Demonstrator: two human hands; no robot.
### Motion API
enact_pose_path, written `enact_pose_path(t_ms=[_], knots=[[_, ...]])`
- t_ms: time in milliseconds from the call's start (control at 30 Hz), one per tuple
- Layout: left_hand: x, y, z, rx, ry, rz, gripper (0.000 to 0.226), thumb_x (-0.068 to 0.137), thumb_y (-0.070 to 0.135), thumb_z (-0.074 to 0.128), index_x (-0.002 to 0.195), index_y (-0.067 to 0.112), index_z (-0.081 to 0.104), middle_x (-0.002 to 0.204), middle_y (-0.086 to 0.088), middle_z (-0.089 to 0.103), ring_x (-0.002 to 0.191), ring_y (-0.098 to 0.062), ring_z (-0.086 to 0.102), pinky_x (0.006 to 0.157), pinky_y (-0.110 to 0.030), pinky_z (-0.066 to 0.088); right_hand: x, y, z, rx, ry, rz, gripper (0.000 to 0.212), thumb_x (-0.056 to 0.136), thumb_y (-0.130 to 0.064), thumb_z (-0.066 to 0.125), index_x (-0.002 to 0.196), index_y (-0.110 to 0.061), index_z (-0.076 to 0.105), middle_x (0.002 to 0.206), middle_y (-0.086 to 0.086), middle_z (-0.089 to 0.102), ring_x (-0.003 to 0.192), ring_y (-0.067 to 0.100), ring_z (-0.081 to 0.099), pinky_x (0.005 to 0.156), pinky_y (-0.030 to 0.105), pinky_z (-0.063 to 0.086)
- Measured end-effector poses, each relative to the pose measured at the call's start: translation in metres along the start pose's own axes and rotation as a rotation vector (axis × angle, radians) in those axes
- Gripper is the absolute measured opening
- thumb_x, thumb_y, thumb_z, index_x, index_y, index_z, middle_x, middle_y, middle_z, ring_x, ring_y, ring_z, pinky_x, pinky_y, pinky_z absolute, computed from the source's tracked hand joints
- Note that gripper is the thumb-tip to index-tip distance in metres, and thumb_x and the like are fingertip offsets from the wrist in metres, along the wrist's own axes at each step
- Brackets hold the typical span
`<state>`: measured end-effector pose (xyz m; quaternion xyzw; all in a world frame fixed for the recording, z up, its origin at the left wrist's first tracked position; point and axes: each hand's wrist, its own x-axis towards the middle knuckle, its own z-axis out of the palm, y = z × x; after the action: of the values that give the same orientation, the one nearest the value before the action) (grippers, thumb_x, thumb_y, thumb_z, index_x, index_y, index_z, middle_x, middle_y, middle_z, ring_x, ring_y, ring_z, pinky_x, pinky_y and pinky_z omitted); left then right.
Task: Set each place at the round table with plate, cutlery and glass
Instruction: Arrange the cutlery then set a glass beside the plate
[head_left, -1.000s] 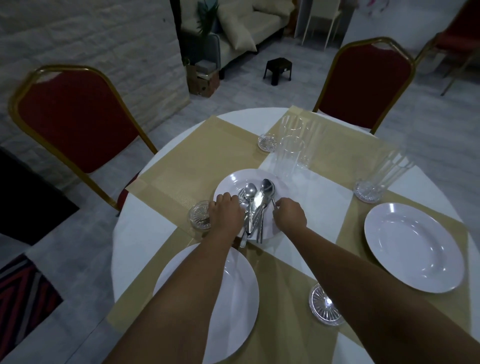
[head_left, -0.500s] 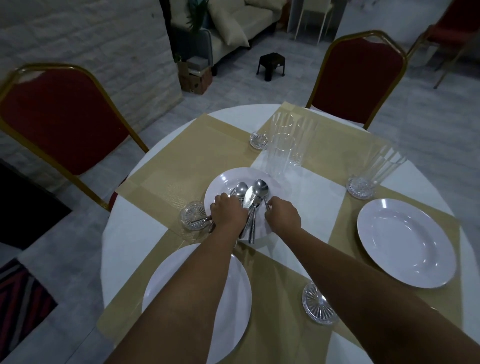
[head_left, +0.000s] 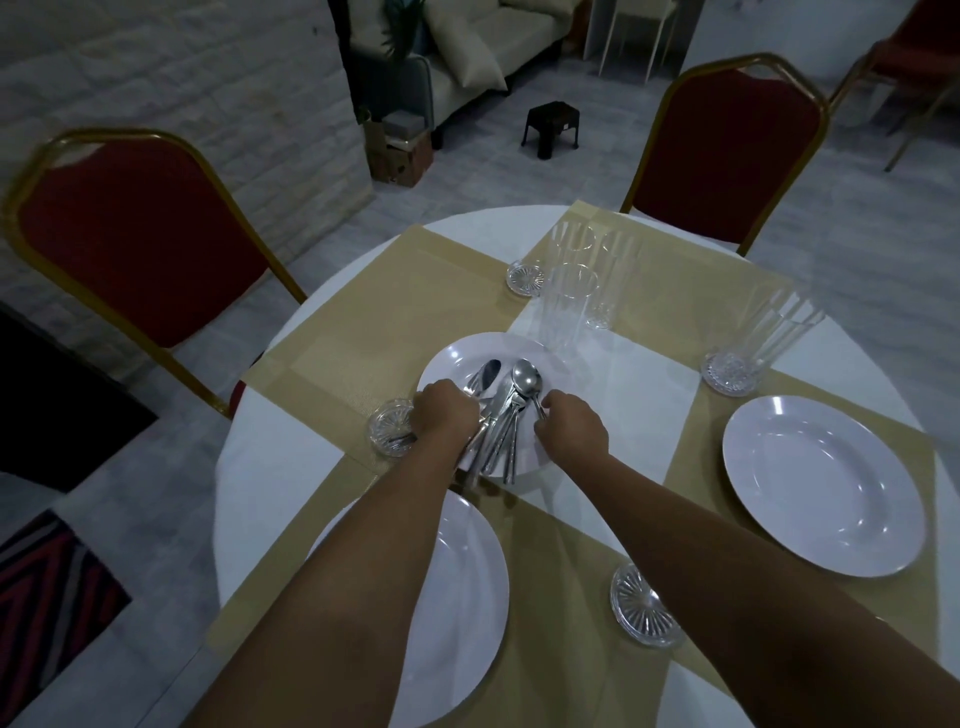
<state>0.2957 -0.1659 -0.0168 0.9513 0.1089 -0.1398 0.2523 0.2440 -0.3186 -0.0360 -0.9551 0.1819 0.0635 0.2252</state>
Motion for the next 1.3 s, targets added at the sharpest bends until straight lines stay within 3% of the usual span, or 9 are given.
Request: enact_pose_path(t_ms=[167, 267, 500, 733, 867, 1000, 1100, 1200, 1300], knots=[[0.006, -0.015, -0.011, -0.026, -0.028, -0.041, 0.023, 0.083, 0.025, 0.061, 0.094, 0.006, 0.066, 0.099, -0.011, 0.068, 0.088, -0.03, 0.062, 0.069, -0.03, 0.045, -0.004, -0.006, 0.003, -0.014, 0.059, -0.017, 0.024, 0.093, -0.016, 0.052, 0.115, -0.013, 0.059, 0.11, 0.006, 0.06, 0.098, 0.024, 0.06, 0.071, 0.026, 0.04], [0.005, -0.015, -0.01, -0.015, -0.059, -0.02, 0.018, 0.085, 0.021, 0.058, 0.091, 0.006, 0.065, 0.097, -0.012, 0.069, 0.081, -0.028, 0.06, 0.068, -0.03, 0.047, -0.004, -0.011, 0.004, -0.028, 0.088, -0.051, 0.022, 0.092, -0.017, 0.052, 0.113, -0.014, 0.06, 0.106, 0.006, 0.06, 0.099, 0.025, 0.059, 0.074, 0.03, 0.045], [0.007, -0.017, -0.005, 0.001, -0.109, 0.032, 0.017, 0.087, 0.023, 0.059, 0.091, 0.007, 0.064, 0.096, -0.012, 0.068, 0.081, -0.027, 0.06, 0.068, -0.031, 0.048, -0.006, -0.031, 0.012, -0.07, 0.078, -0.147, 0.018, 0.09, -0.02, 0.053, 0.092, -0.011, 0.069, 0.098, 0.007, 0.063, 0.09, 0.027, 0.06, 0.075, 0.036, 0.054], [0.011, -0.023, -0.011, -0.087, -0.139, 0.059, 0.02, 0.086, 0.016, 0.059, 0.095, 0.002, 0.068, 0.095, -0.015, 0.069, 0.089, -0.032, 0.066, 0.064, -0.028, 0.043, -0.01, -0.043, 0.025, -0.097, 0.112, -0.244, 0.025, 0.094, -0.025, 0.051, 0.103, -0.011, 0.07, 0.101, 0.009, 0.065, 0.093, 0.025, 0.061, 0.074, 0.035, 0.054], [0.011, -0.03, -0.01, -0.055, -0.129, 0.124, 0.015, 0.084, 0.011, 0.055, 0.089, 0.007, 0.069, 0.09, -0.01, 0.071, 0.09, -0.029, 0.066, 0.066, -0.029, 0.045, -0.008, -0.049, 0.025, -0.106, 0.054, -0.168, 0.026, 0.09, -0.032, 0.056, 0.084, -0.01, 0.069, 0.088, 0.007, 0.065, 0.085, 0.025, 0.064, 0.068, 0.031, 0.051], [0.007, -0.031, -0.012, -0.063, -0.087, 0.154, 0.025, 0.089, 0.008, 0.051, 0.112, 0.01, 0.06, 0.113, -0.009, 0.064, 0.105, -0.029, 0.06, 0.082, -0.034, 0.046, -0.006, -0.056, 0.022, -0.108, -0.027, -0.059, 0.027, 0.092, -0.035, 0.058, 0.094, -0.011, 0.068, 0.093, 0.005, 0.067, 0.089, 0.023, 0.065, 0.076, 0.034, 0.055], [0.008, -0.033, -0.016, -0.11, -0.067, 0.133, 0.029, 0.089, 0.003, 0.048, 0.117, 0.009, 0.055, 0.118, -0.013, 0.061, 0.106, -0.031, 0.058, 0.083, -0.035, 0.046, -0.003, -0.06, 0.021, -0.053, -0.094, 0.035, 0.017, 0.09, -0.029, 0.058, 0.09, -0.013, 0.065, 0.088, 0.003, 0.065, 0.09, 0.022, 0.066, 0.076, 0.032, 0.054], [0.013, -0.039, -0.02, -0.24, -0.077, 0.092, 0.031, 0.088, 0.001, 0.049, 0.117, 0.011, 0.053, 0.114, -0.014, 0.062, 0.101, -0.031, 0.061, 0.079, -0.036, 0.049, 0.003, -0.063, 0.02, 0.033, -0.148, 0.095, 0.023, 0.087, -0.025, 0.06, 0.068, -0.017, 0.051, 0.076, 0.0, 0.06, 0.079, 0.02, 0.064, 0.067, 0.029, 0.049], [0.013, -0.047, -0.024, -0.404, -0.09, 0.048, 0.035, 0.088, -0.003, 0.048, 0.12, 0.009, 0.053, 0.098, -0.011, 0.065, 0.087, -0.026, 0.064, 0.075, -0.036, 0.054, 0.006, -0.063, 0.016, 0.124, -0.178, 0.137, 0.028, 0.087, -0.022, 0.063, 0.065, -0.018, 0.046, 0.069, 0.0, 0.057, 0.073, 0.019, 0.061, 0.068, 0.029, 0.051]])
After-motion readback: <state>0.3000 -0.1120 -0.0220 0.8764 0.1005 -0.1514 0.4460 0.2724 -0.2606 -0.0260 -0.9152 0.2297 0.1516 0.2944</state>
